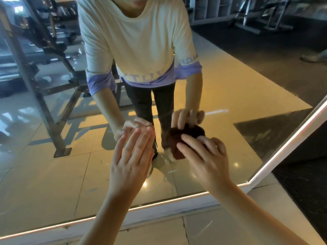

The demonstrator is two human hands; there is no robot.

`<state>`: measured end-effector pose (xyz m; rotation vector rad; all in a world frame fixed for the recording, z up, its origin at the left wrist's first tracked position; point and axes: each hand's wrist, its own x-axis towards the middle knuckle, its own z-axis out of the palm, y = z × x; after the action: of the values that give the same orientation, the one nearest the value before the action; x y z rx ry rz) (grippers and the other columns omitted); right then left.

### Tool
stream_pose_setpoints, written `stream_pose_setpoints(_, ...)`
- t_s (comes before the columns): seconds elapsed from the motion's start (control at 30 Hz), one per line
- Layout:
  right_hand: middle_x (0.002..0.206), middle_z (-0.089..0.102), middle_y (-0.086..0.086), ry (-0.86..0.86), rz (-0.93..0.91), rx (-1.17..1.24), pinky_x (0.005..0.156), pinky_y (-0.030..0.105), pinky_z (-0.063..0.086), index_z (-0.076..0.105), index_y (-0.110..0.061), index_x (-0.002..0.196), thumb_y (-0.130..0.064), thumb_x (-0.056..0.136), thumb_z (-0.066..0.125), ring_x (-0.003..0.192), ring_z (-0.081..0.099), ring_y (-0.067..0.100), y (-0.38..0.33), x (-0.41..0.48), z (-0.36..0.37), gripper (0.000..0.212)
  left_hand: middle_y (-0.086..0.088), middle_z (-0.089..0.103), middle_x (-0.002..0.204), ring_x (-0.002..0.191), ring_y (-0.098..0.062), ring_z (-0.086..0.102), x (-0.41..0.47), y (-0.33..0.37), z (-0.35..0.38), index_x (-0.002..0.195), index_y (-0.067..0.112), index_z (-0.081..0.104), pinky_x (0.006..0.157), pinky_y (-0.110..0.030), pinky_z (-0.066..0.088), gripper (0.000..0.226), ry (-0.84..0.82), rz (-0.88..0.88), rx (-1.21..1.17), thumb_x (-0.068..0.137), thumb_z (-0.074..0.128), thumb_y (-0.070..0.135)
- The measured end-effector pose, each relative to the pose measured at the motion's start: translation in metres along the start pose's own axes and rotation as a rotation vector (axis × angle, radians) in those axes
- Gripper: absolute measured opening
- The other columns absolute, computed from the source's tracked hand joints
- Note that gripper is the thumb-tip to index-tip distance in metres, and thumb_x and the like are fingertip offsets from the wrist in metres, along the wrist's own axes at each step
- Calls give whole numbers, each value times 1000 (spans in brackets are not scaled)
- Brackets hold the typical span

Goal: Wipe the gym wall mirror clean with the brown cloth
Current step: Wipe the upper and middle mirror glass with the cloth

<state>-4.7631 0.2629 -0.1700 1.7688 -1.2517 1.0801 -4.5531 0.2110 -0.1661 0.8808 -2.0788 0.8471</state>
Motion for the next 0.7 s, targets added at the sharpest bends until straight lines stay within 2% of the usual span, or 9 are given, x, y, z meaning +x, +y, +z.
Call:
stream_pose_setpoints(0.07, 111, 71, 8, 66, 139, -9, 80, 37, 41, 57, -17, 112, -13, 98, 55, 94, 55, 22, 10, 8, -7, 15, -10, 30, 157, 145, -22, 24, -1, 1, 1, 152, 7, 27, 125, -39, 15, 73, 1, -6, 3, 92, 67, 16)
stream_pose_setpoints(0.17, 120, 60, 9, 179, 334, 93, 81, 35, 48, 54, -12, 118, -6, 88, 68, 97, 56, 23, 0, 16, -2, 34, -10, 33, 154, 145, -22, 24, -2, 3, 2, 152, 7, 29, 125, -40, 14, 73, 8, -16, 4, 91, 69, 15)
stream_pose_setpoints(0.23, 121, 54, 8, 105, 222, 103, 78, 32, 52, 53, -11, 116, -10, 95, 61, 93, 57, 23, -13, 10, 6, 22, -9, 31, 156, 145, -22, 25, -3, 3, 2, 153, 7, 28, 124, -40, 16, 74, 17, -18, 11, 91, 69, 16)
stream_pose_setpoints(0.3, 118, 60, 9, 1, 79, 76, 71, 34, 55, 55, -12, 113, -13, 100, 53, 87, 59, 23, -11, 3, 3, 13, -7, 25, 159, 146, -22, 25, -4, 3, 3, 153, 8, 28, 124, -41, 17, 74, 25, -12, 10, 92, 69, 16)
stream_pose_setpoints(0.33, 116, 63, 10, -5, 86, 79, 71, 34, 54, 55, -12, 114, -12, 100, 52, 88, 59, 23, -5, 4, -1, 14, -8, 25, 160, 146, -22, 25, -5, 3, 4, 153, 8, 28, 124, -41, 17, 75, 26, -13, 7, 92, 69, 15)
stream_pose_setpoints(0.5, 123, 53, 9, 269, 609, 165, 85, 32, 53, 44, -14, 126, -12, 93, 64, 107, 59, 25, 12, 24, -16, 38, -11, 31, 157, 146, -23, 25, -10, 5, 8, 153, 7, 27, 125, -41, 17, 78, 40, -22, -16, 90, 72, 12)
stream_pose_setpoints(0.53, 123, 53, 11, 252, 619, 165, 85, 31, 53, 44, -14, 125, -13, 93, 63, 107, 59, 26, 3, 22, -12, 37, -11, 32, 156, 146, -23, 25, -10, 5, 8, 154, 8, 26, 125, -41, 16, 78, 42, -21, -16, 90, 72, 12)
stream_pose_setpoints(0.6, 118, 58, 16, 115, 515, 158, 82, 29, 53, 45, -12, 121, -14, 90, 63, 104, 59, 27, -18, 10, -1, 35, -10, 34, 155, 146, -23, 26, -10, 5, 8, 156, 8, 25, 125, -41, 16, 80, 45, -21, -7, 91, 71, 15)
stream_pose_setpoints(0.7, 117, 54, 7, -19, 318, 124, 71, 33, 57, 49, -13, 115, -9, 82, 71, 98, 56, 23, -20, 2, 0, 40, -9, 34, 156, 146, -23, 26, -10, 5, 9, 156, 8, 26, 125, -41, 16, 79, 48, -14, 7, 92, 70, 17)
